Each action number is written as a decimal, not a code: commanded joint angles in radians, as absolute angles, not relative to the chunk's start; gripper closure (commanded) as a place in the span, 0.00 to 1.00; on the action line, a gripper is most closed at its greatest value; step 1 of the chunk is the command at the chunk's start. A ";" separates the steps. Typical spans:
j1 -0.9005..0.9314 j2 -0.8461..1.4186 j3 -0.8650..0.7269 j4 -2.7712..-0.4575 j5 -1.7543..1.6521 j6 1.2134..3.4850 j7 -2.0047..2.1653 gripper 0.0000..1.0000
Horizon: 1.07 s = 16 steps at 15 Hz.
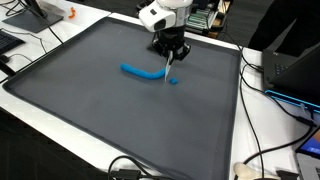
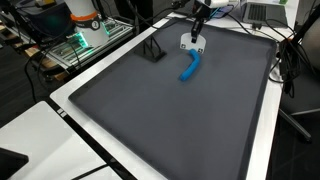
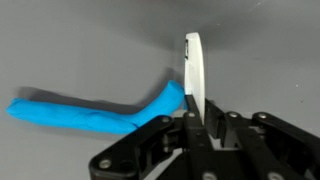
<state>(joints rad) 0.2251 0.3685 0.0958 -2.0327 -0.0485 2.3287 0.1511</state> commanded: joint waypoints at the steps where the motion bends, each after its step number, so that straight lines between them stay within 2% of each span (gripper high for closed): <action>1: 0.205 0.297 0.105 -2.067 -0.059 2.296 0.108 0.98; 7: 0.189 0.247 0.100 -2.041 -0.071 2.262 0.069 0.98; 16: 0.158 0.292 0.101 -1.996 -0.088 2.281 -0.014 0.98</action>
